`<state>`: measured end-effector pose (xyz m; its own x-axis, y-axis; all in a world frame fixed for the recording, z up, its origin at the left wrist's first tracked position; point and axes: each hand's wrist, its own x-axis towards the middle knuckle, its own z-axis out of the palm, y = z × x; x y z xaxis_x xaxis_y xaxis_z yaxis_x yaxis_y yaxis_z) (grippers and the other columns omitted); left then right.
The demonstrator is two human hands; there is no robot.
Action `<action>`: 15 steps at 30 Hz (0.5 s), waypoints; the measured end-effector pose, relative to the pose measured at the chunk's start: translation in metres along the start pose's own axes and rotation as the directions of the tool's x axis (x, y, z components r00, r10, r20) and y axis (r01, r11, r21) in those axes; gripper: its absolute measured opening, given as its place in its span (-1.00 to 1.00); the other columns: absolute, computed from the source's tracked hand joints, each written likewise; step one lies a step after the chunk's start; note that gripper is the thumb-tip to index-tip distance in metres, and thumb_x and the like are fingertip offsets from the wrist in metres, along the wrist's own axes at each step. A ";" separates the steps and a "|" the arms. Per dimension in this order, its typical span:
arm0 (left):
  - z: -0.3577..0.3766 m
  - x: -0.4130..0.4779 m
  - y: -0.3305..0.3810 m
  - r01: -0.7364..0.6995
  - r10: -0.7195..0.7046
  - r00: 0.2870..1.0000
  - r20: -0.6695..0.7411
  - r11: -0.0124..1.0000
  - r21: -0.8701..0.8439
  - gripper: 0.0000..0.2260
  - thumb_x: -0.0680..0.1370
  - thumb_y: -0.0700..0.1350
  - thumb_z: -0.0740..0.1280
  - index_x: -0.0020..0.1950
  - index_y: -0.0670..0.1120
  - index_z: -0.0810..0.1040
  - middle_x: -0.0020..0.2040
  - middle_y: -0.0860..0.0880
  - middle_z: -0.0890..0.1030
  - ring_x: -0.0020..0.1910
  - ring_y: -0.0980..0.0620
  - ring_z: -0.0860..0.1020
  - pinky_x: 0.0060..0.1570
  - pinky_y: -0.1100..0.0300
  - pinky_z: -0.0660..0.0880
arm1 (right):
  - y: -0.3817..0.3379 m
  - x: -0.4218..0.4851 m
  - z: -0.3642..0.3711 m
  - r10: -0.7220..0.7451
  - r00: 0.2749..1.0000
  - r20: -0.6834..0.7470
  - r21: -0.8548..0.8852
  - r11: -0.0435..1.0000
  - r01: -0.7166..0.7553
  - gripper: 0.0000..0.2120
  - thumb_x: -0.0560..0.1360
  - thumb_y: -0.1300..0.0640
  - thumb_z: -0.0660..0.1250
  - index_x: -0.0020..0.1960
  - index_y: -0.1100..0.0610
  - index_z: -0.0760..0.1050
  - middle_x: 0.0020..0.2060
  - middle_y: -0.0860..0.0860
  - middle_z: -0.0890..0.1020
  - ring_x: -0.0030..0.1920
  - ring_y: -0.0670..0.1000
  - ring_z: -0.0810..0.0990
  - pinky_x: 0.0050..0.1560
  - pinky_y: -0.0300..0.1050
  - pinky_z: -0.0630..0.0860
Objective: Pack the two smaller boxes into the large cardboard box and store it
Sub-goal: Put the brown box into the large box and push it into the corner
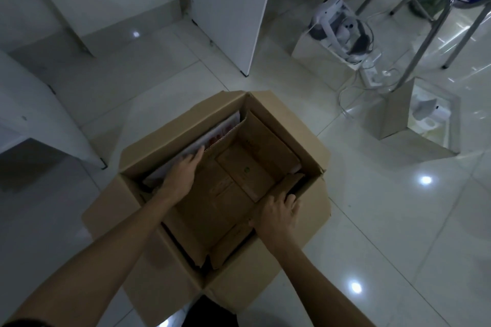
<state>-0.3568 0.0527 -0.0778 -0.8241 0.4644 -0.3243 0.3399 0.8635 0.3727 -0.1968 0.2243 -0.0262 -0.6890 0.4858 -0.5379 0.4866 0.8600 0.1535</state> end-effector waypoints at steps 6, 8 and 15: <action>-0.011 0.011 -0.008 0.014 -0.014 1.000 -0.003 0.999 0.040 -0.31 0.54 -0.39 0.12 0.54 0.02 -0.10 0.31 -0.16 0.46 0.09 -0.09 0.51 0.07 0.08 0.50 | -0.006 0.003 -0.004 0.044 0.997 0.070 -0.080 0.996 -0.038 -0.56 0.47 -0.01 0.27 0.27 0.19 0.43 0.34 0.26 0.36 0.38 0.30 0.20 0.40 0.22 0.09; -0.018 0.012 -0.010 0.025 -0.026 0.999 0.033 0.999 0.037 -0.30 0.53 -0.40 0.14 0.54 0.03 -0.10 0.27 -0.16 0.49 0.03 -0.07 0.52 -0.02 0.11 0.50 | -0.006 0.003 -0.008 0.041 0.996 0.074 -0.085 0.996 -0.035 -0.58 0.47 -0.01 0.26 0.27 0.17 0.43 0.30 0.24 0.39 0.33 0.29 0.24 0.39 0.22 0.11; -0.024 -0.023 -0.010 0.113 -0.110 0.985 -0.133 0.993 0.016 -0.43 0.52 -0.30 0.23 0.50 -0.06 0.16 0.32 -0.13 0.44 0.19 -0.15 0.44 0.12 -0.06 0.49 | 0.035 0.021 -0.039 -0.056 0.979 -0.196 0.137 0.987 0.084 -0.57 0.47 -0.03 0.26 0.29 0.11 0.37 0.27 0.16 0.42 0.30 0.23 0.29 0.35 0.15 0.20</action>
<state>-0.3520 0.0289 -0.0527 -0.9093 0.3365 -0.2448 0.2521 0.9135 0.3194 -0.2151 0.2708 0.0001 -0.8069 0.4582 -0.3727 0.4961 0.8682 -0.0067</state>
